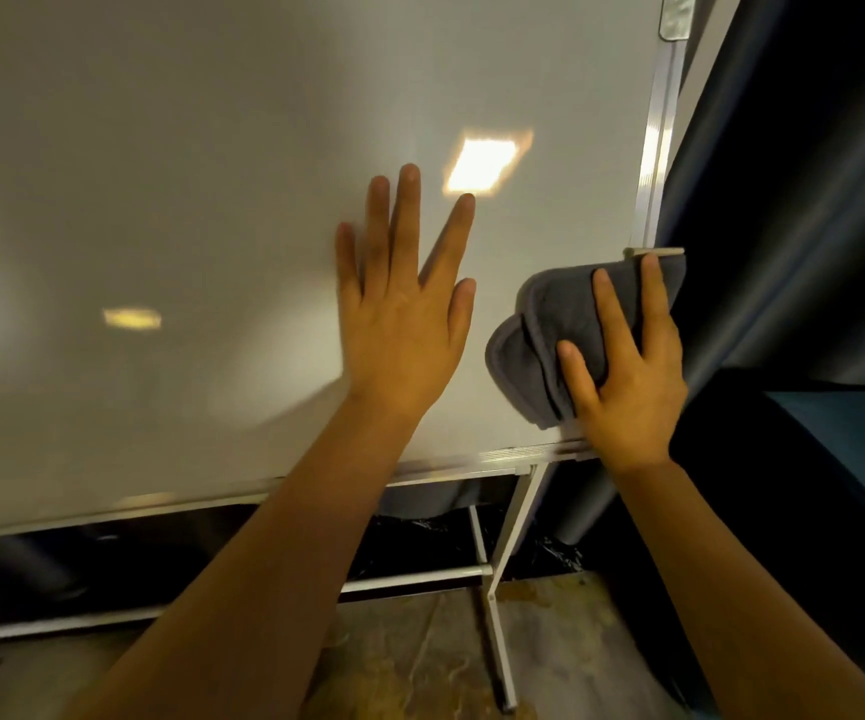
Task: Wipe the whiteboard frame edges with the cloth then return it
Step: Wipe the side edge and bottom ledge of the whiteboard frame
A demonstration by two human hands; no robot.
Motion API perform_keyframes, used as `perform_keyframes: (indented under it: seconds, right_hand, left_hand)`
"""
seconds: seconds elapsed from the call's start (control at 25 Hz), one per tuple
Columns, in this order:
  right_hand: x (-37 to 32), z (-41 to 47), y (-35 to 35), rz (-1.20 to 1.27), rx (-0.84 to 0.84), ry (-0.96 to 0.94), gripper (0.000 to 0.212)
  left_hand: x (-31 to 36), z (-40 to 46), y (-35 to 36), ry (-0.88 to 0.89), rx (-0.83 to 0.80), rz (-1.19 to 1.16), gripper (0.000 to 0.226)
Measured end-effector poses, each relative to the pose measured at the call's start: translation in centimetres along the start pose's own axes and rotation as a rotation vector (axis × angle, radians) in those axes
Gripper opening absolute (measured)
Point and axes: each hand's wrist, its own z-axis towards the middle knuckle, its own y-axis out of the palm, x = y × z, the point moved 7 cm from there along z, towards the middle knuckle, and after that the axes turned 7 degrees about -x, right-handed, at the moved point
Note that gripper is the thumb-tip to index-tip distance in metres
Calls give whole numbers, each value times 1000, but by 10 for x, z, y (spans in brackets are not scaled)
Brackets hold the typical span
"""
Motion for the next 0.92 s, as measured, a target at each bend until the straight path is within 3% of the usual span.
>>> perform_keyframes:
  seconds: [0.76,0.92]
  right_hand:
    - [13,-53,18,30,-22,118,60]
    - [14,-60,22,78,20,225,61]
  left_hand:
    - [-2,-37,14,-17,-43,17,62]
    - [-4,-36,15,3,-41,68,64]
